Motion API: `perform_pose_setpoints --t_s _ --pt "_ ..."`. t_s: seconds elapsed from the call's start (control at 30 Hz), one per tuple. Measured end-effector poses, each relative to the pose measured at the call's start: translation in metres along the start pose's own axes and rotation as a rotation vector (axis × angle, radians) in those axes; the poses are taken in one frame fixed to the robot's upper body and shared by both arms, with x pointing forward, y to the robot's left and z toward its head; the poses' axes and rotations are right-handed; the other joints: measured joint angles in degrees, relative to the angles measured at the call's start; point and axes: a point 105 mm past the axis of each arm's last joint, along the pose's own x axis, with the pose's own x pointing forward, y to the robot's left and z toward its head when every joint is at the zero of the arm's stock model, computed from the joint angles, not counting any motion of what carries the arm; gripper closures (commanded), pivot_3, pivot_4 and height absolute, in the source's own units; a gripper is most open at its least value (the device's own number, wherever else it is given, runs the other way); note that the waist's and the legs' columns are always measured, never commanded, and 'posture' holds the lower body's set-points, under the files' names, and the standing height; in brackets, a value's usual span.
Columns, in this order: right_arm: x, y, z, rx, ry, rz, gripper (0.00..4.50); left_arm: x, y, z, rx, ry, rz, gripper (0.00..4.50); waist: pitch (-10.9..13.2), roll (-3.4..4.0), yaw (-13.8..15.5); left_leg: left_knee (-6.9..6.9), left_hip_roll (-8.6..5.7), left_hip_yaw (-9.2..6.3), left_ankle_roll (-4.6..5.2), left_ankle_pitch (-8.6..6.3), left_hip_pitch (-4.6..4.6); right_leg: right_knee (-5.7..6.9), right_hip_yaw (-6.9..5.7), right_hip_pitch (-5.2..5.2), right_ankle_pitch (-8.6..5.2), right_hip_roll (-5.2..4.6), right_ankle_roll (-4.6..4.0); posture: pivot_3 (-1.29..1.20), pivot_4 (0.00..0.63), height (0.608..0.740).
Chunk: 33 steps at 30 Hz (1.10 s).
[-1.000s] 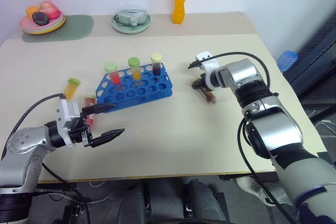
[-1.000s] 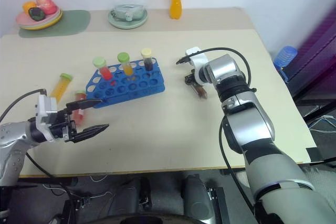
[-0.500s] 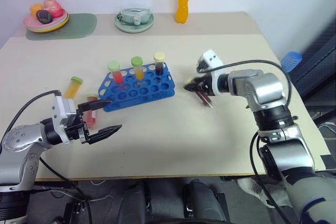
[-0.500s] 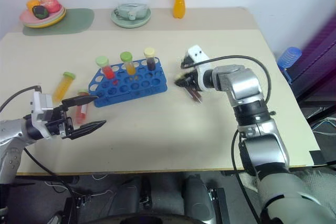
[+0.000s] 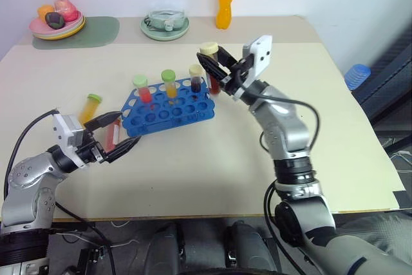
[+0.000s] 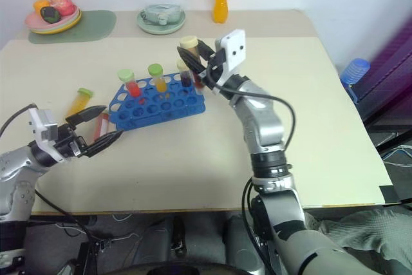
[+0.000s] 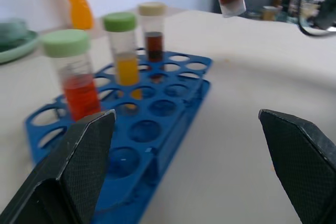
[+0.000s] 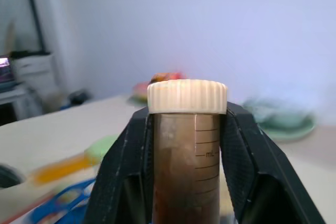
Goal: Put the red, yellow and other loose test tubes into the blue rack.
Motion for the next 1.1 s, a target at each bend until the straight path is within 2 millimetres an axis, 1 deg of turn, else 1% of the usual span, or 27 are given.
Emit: perform_pose_setpoints --t_s 0.1,0.2,0.3,0.4,0.6,0.8,0.97,1.1 --pt "0.008 0.005 -0.014 0.042 -0.070 -0.045 3.37 -0.002 0.002 0.000 0.003 0.001 0.032 0.00 0.00 0.00 -0.09 -0.01 0.01 -0.01 -0.04 0.02 0.01 0.01 0.00 0.00 0.00 0.01 0.00 0.00 0.150 0.740" --pt "0.012 0.008 -0.022 0.066 -0.131 -0.069 3.37 -0.004 -0.001 0.001 0.007 -0.004 0.053 0.00 0.00 0.01 -0.09 -0.01 0.01 -0.02 -0.05 0.03 0.01 0.01 0.00 0.01 0.00 0.00 0.00 0.00 0.150 0.740" --pt "0.007 0.003 -0.027 0.057 -0.167 -0.085 3.37 -0.008 -0.005 0.003 0.015 -0.002 0.075 0.00 0.01 0.01 0.05 -0.01 0.01 -0.05 -0.04 0.03 0.02 0.00 0.00 0.04 0.00 -0.01 0.00 0.00 0.150 0.740" --pt "0.001 0.003 -0.036 0.084 -0.182 -0.069 3.37 -0.008 -0.009 0.007 0.025 0.001 0.085 0.00 0.01 0.02 -0.02 -0.01 0.01 -0.05 -0.05 0.03 0.04 0.00 0.00 0.06 0.00 -0.01 0.00 0.00 0.150 0.740" --pt "-0.011 0.003 -0.065 0.160 -0.145 -0.057 3.37 -0.006 -0.013 0.015 0.033 -0.003 0.110 0.00 0.02 0.03 -0.30 -0.03 0.03 -0.09 -0.08 0.04 0.09 0.02 0.01 0.08 0.00 0.00 -0.01 0.00 0.150 0.740" --pt "-0.006 0.001 -0.067 0.158 -0.149 -0.054 3.37 -0.008 -0.014 0.024 0.031 -0.015 0.122 0.00 0.02 0.03 -0.51 -0.03 0.02 -0.15 -0.09 0.05 0.11 0.03 0.01 0.09 0.00 0.00 -0.01 0.00 0.150 0.740" --pt "0.003 0.005 -0.069 0.165 -0.141 -0.049 3.37 -0.010 -0.023 0.025 -0.001 -0.009 0.062 0.00 0.02 0.04 -1.11 -0.04 0.03 -0.16 -0.11 0.06 0.11 0.05 0.01 0.09 0.00 0.00 -0.01 0.00 0.150 0.740" --pt "0.004 0.004 -0.071 0.169 -0.139 -0.060 3.37 -0.015 -0.033 0.022 -0.033 0.008 -0.007 0.00 0.03 0.04 -1.42 -0.07 0.04 -0.17 -0.14 0.08 0.13 0.06 0.01 0.09 0.00 0.01 -0.02 0.00 0.150 0.740"
